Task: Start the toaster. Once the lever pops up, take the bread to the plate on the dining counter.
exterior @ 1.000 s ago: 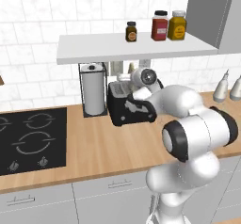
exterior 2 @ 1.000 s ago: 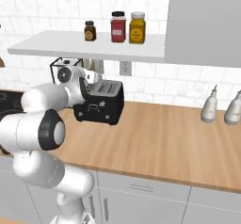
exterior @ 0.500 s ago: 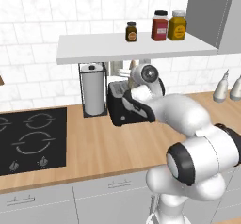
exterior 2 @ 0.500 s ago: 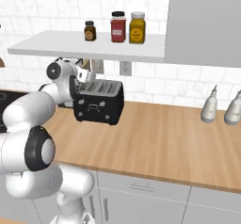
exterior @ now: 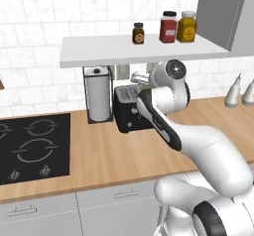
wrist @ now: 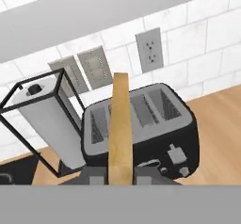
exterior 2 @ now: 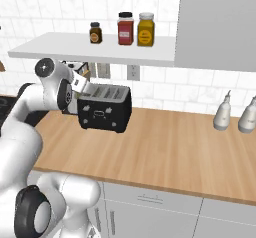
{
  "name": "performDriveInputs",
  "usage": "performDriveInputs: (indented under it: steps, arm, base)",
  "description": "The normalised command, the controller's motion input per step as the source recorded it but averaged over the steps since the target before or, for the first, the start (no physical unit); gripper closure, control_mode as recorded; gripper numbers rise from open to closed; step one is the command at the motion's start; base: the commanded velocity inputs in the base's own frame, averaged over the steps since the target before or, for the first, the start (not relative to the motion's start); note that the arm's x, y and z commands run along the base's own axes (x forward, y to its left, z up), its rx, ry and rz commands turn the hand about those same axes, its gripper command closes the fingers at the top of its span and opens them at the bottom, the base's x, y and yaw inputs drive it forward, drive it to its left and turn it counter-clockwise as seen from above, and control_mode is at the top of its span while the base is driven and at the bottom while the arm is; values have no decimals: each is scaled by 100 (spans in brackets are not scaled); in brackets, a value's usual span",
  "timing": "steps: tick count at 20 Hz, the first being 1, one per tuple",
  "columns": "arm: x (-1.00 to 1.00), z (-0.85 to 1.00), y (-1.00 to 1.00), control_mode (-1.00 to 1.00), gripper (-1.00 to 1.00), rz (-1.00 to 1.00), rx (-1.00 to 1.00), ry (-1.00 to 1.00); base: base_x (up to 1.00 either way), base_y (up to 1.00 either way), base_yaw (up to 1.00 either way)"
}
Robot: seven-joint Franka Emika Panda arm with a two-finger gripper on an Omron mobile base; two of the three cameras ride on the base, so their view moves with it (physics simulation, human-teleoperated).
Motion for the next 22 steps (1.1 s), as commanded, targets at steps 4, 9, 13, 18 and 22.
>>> performDriveInputs:
  steps: [4, 9, 13, 18, 22]
  arm:
    - [-100, 34, -31, -100, 100, 0, 3, 20]
    - [-98, 32, -38, -100, 100, 0, 0, 19]
    - [-67, 5, -42, -100, 100, 1, -2, 18]
    - [-58, -5, -30, -100, 100, 7, -14, 10]
    - [-26, -19, -18, -100, 100, 10, -20, 7]
  base:
    - [0, 0, 0]
    - [0, 0, 0]
    - [0, 0, 0]
    - [0, 0, 0]
    - [0, 0, 0]
